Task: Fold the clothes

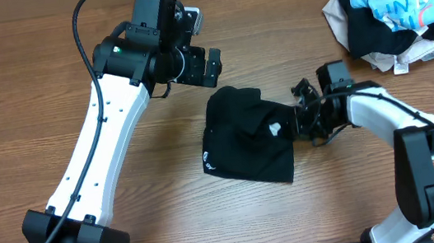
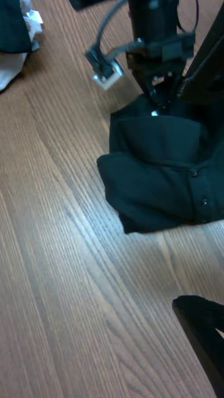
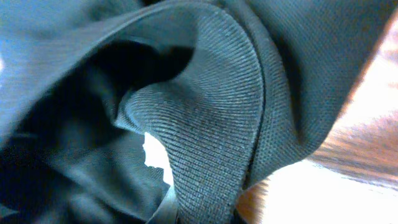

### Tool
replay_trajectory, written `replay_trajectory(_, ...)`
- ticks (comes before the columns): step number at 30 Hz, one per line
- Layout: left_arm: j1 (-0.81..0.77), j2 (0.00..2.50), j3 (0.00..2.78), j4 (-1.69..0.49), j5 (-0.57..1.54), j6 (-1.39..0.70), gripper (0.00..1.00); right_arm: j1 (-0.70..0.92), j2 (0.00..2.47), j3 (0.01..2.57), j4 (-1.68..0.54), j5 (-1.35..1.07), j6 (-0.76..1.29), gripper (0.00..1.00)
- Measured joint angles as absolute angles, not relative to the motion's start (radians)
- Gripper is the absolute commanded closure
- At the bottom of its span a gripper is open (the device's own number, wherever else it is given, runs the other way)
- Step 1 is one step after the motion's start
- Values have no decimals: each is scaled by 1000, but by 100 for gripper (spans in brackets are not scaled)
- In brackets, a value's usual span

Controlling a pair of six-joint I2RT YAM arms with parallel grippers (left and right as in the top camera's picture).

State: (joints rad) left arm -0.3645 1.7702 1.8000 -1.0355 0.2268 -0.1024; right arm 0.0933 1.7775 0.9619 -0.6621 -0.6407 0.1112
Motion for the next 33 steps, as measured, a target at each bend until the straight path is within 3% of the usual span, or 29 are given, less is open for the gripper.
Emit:
replay_trajectory(12,-364,1771,1800,-1024,177,-102,0,-41,1622,1374,-661,-743,274,96)
replay_trajectory(27,-364,1771,1800,-1024,152,-102,0,-254,1633,1526,110,-538,828,96)
replay_trajectory(33,-364,1781,1800,-1024,139,-103,0,-360,1819,1603,340,-495,1078,96)
